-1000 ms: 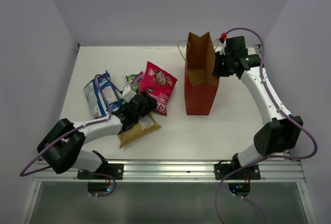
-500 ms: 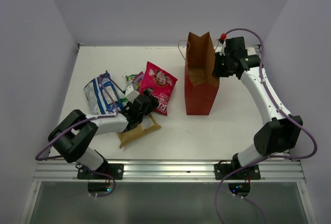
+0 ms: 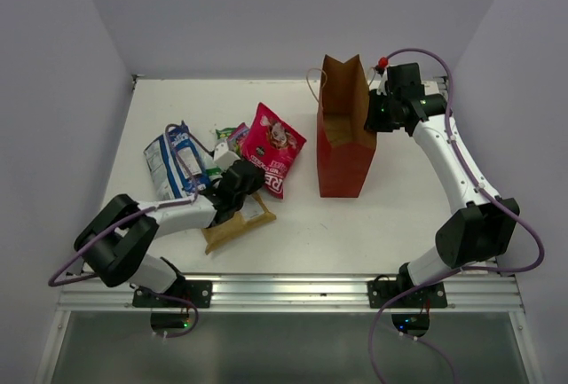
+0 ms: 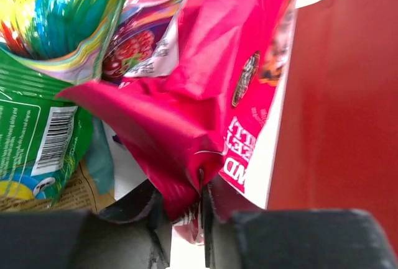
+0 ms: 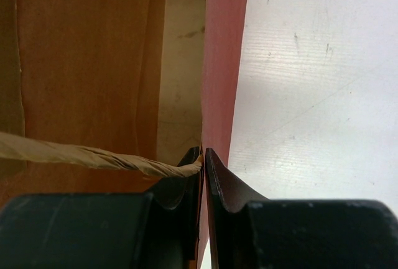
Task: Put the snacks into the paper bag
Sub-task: Pick up the snack from the center of the board, then place the snack in the paper bag.
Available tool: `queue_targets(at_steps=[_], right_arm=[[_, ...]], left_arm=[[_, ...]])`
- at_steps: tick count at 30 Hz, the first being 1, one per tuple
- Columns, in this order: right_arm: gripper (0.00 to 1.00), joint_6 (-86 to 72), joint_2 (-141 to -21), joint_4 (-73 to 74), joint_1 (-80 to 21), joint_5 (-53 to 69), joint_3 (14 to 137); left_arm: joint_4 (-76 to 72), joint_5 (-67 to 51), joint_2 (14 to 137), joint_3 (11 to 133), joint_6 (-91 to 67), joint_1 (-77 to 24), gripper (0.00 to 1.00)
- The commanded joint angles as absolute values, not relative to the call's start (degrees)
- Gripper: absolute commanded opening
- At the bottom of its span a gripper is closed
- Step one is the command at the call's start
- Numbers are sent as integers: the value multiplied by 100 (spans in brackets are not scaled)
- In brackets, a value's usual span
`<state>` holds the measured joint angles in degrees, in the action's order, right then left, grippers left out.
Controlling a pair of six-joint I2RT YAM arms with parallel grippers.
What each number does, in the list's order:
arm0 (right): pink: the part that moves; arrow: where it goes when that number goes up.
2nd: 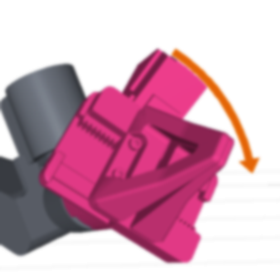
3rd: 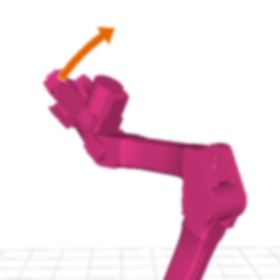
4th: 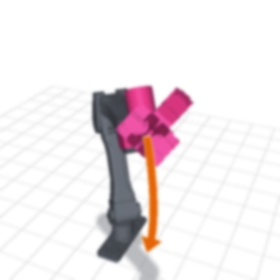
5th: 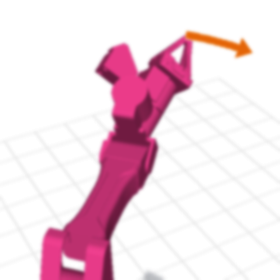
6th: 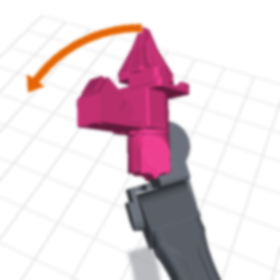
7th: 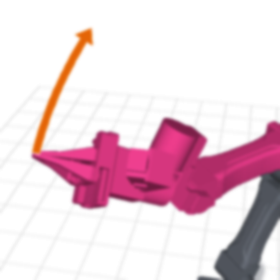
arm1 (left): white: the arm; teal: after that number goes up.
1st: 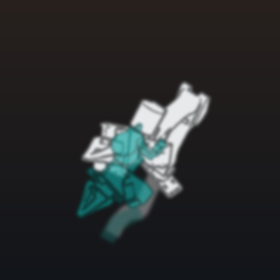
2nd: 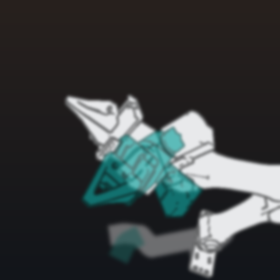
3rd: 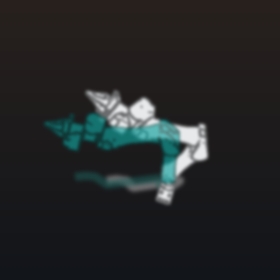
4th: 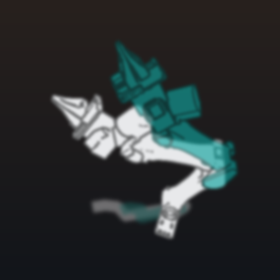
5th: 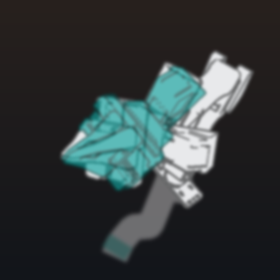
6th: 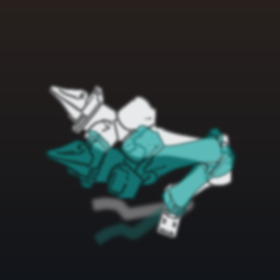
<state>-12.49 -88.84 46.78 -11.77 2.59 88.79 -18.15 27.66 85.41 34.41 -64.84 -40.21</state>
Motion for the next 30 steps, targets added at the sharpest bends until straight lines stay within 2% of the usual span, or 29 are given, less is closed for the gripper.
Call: queue_targets(at_steps=[1,2,5,15,30], right_arm=[[13,-1116,-8640,4632,-1169,220,8974],[13,-1099,-8640,4632,-1169,194,8982],[13,-1037,-8605,4623,-1169,132,9009],[12,-835,-8481,4526,-1257,70,8991],[8,-686,-8429,4316,-1503,-158,8912]], left_arm=[[-1759,3067,7876,3744,-6039,-4034,16],[-1645,3076,7779,3866,-5951,-4034,9],[-1127,3076,7392,4295,-5468,-4034,0],[876,3041,6741,6212,-3852,-4025,0],[2512,1592,7488,9816,-2330,-3920,0]])
